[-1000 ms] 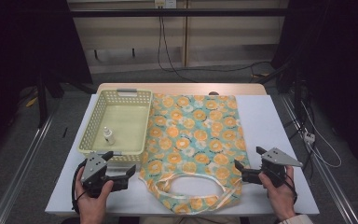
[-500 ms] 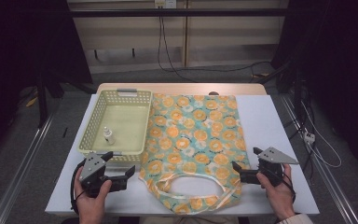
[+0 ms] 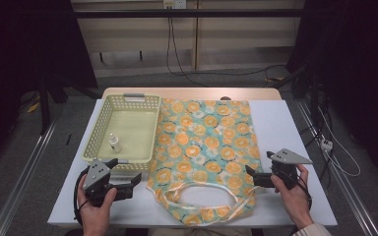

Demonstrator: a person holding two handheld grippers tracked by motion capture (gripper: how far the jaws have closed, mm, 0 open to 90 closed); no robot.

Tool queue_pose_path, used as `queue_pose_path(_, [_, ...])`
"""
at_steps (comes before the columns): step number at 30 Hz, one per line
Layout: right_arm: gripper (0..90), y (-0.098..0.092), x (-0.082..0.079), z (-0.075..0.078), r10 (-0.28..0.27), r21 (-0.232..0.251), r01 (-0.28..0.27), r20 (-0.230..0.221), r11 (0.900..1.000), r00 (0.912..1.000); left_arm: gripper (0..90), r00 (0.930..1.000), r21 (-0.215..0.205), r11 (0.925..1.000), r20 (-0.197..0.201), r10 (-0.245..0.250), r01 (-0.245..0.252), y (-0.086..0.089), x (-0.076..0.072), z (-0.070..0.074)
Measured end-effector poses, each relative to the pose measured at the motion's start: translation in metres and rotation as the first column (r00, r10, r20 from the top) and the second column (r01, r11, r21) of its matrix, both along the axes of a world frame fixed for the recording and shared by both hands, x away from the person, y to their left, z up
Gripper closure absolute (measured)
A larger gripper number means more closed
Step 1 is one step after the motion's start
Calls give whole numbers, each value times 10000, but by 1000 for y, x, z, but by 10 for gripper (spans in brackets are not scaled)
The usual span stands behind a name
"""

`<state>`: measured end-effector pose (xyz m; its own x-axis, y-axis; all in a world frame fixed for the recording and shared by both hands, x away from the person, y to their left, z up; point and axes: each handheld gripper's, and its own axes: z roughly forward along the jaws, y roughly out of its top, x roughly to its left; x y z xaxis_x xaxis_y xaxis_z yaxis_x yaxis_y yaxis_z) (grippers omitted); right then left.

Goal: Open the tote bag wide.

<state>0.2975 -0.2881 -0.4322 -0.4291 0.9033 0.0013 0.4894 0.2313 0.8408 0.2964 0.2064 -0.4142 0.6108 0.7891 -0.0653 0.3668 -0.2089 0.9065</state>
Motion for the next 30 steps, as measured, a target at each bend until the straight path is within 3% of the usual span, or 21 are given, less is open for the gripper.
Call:
queue_pose_path(5, [96, -1, 7, 2, 198, -145, -204, -380, 9997, 9991, 60, 9999, 57, 9999, 35, -132, 132, -1, -1, 1])
queue_pose_path(11, [126, -4, 25, 7, 37, -489, -72, -721, 9988, 9974, 60, 9996, 10, 9997, 168, -225, 225, 0, -4, 2])
queue_pose_path(17, [129, -6, 41, 13, 76, -796, -133, -719, 9967, 9974, 61, 9990, 53, 9995, 312, -322, 321, -1, -4, 3])
queue_pose_path(20, [177, -4, 52, 12, -12, -1328, -61, -542, 9911, 9985, 61, 9991, 114, 9994, 252, -332, 330, -1, -4, 2])
queue_pose_path(30, [221, -22, 96, 19, -480, -1178, 340, -1176, 9925, 9919, 60, 9991, 81, 9994, 249, -338, 336, 0, -4, 2])
